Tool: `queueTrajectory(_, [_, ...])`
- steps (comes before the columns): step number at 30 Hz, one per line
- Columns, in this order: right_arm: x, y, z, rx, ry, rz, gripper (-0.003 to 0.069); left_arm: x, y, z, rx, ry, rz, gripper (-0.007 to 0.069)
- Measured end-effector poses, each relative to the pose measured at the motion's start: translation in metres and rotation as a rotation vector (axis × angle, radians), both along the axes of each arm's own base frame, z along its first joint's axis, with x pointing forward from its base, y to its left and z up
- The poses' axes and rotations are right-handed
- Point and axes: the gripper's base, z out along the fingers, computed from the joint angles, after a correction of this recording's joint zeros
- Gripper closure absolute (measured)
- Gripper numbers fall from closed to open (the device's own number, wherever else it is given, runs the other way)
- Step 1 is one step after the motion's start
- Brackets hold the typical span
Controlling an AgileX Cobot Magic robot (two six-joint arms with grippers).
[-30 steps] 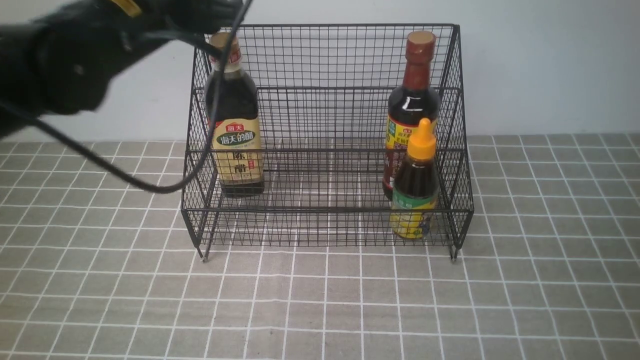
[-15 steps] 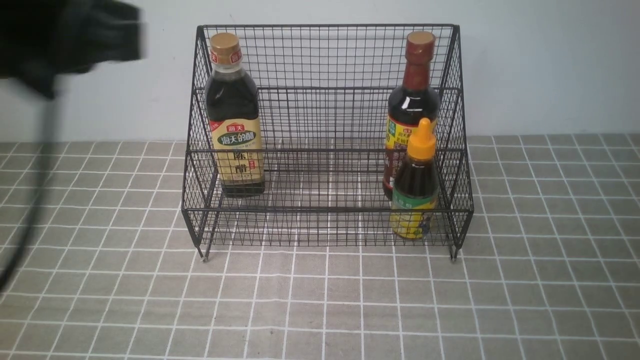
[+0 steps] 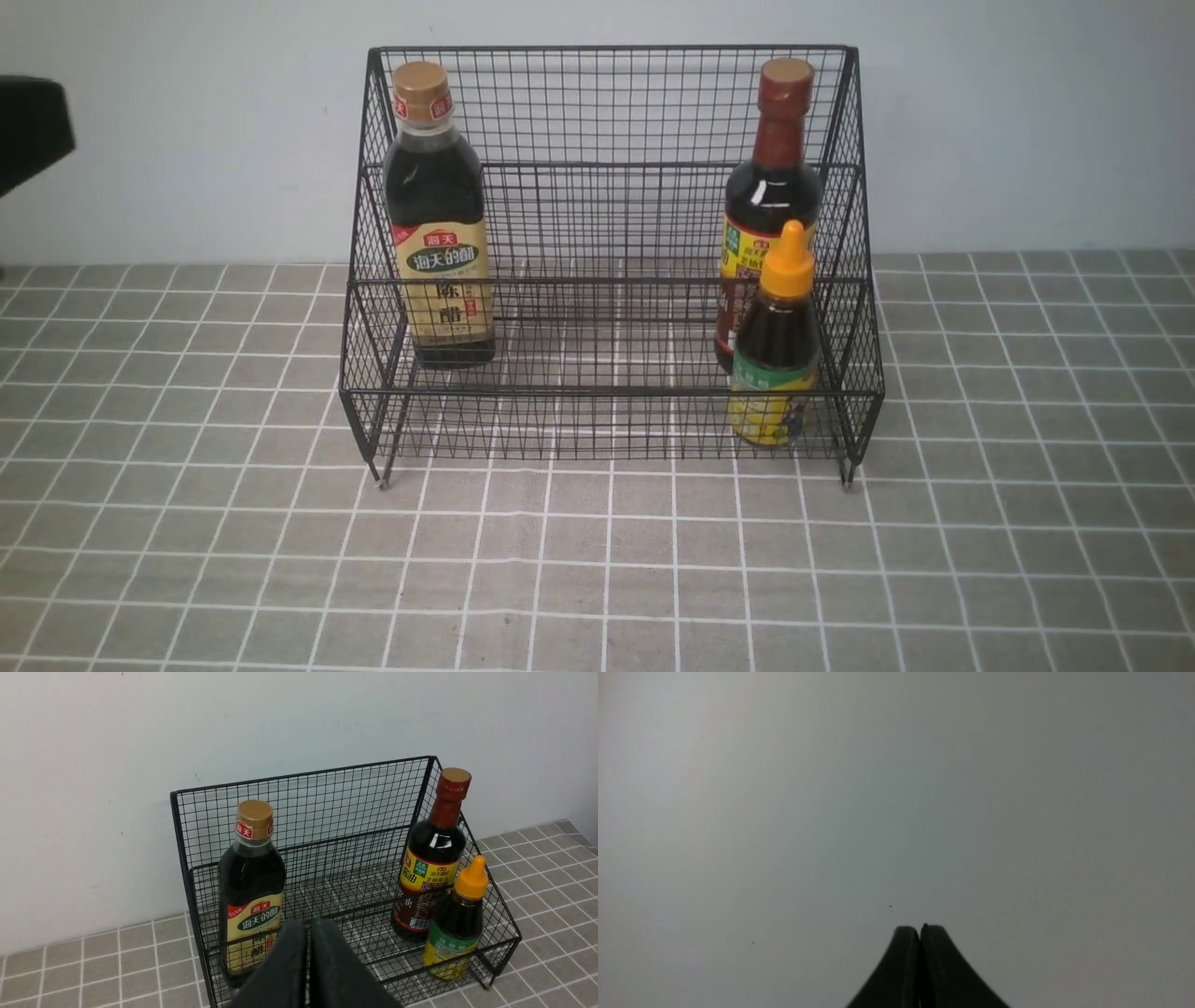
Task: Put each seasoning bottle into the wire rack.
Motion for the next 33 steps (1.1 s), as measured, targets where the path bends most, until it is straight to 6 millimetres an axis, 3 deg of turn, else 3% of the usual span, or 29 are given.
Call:
queueTrajectory(7, [0.0, 0.0, 0.0, 0.0, 0.0, 0.0, 0.067, -0.025, 0.012, -0.002, 0.062, -0.044, 0.029, 0.0631])
queueTrajectory(10, [0.0, 0.0, 0.0, 0.0, 0.0, 0.0, 0.067, -0.036, 0.019, -0.02, 0.081, -0.075, 0.073, 0.0631])
queueTrajectory(15, [0.0, 0.0, 0.0, 0.0, 0.0, 0.0, 0.067, -0.048, 0.03, -0.081, 0.075, -0.111, 0.185, 0.0631])
queueTrajectory(17, [0.0, 0.0, 0.0, 0.0, 0.0, 0.0, 0.067, -0.053, 0.035, -0.124, 0.072, -0.13, 0.244, 0.0631])
queueTrajectory(23, [0.0, 0.0, 0.0, 0.0, 0.0, 0.0, 0.067, -0.06, 0.038, -0.226, 0.078, -0.106, 0.29, 0.0631])
queueTrajectory(27, [0.0, 0.0, 0.0, 0.0, 0.0, 0.0, 0.067, -0.059, 0.038, -0.258, 0.092, -0.038, 0.288, 0.0631])
queueTrajectory(33, [0.0, 0.0, 0.0, 0.0, 0.0, 0.0, 0.067, -0.06, 0.038, -0.265, 0.107, 0.033, 0.282, 0.0631])
